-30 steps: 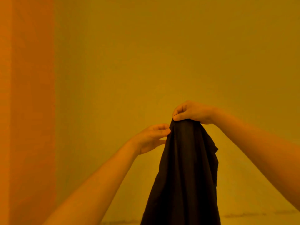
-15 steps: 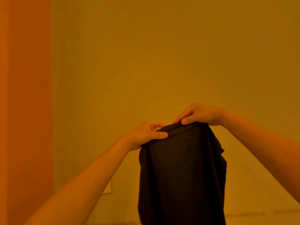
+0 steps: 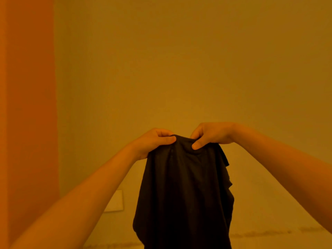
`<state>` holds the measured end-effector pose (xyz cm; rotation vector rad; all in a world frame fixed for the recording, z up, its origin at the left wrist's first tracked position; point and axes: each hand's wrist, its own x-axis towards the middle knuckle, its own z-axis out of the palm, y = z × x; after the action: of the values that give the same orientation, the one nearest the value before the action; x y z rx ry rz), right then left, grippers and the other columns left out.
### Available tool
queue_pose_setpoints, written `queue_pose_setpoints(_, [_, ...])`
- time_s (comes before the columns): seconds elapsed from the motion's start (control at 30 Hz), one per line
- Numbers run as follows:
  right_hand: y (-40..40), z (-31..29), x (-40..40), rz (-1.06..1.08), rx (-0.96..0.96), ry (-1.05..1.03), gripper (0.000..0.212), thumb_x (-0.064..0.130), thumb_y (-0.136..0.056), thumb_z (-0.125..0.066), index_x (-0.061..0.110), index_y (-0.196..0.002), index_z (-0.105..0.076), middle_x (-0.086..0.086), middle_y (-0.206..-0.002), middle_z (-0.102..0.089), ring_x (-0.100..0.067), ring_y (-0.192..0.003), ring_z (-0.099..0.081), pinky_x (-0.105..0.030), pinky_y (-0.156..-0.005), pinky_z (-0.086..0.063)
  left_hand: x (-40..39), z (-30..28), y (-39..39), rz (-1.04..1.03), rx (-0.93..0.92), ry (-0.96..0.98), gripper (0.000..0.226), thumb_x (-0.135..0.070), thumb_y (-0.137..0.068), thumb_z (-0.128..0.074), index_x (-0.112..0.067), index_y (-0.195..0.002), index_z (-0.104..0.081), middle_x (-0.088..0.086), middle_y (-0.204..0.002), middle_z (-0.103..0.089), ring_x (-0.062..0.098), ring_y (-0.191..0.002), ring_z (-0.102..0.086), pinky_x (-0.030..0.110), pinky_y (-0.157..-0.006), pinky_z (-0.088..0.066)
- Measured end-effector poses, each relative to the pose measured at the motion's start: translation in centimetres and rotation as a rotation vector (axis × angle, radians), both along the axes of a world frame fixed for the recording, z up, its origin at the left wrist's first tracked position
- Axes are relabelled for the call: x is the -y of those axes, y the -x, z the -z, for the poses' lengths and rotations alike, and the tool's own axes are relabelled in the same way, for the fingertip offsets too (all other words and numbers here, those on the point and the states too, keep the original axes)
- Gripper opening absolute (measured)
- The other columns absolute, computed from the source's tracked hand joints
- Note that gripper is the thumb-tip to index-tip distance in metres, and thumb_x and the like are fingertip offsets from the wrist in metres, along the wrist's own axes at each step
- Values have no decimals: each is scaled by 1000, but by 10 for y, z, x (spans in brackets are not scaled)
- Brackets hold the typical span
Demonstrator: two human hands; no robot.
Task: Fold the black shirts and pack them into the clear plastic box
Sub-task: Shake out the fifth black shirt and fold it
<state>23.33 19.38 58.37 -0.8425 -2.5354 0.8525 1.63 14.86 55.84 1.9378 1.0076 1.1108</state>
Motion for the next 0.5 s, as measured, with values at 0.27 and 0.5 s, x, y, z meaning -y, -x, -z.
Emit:
queue_pose_setpoints(0.27, [-19,31,-9,163,523,-45,6,21,-77,-72,23,-75,-67,7,-78,-68,-9,-74,-64,-22,-72,-51,9,10,49,-105,-622,106,17,-19,-76,-73,-23,-59,-70,-11,-60,-66,0,-57,-61,14,-56,-47])
queue_pose_setpoints(0.5, [-9,30,-15,305,708,-324,24,36,-90,-56,23,-71,-56,8,-76,-55,-7,-68,-51,-19,-63,-40,-9,41,72,-270,-1144,37,17,-30,-85,-65,-14,-80,-63,-10,-69,-55,2,-61,-52,15,-56,-41])
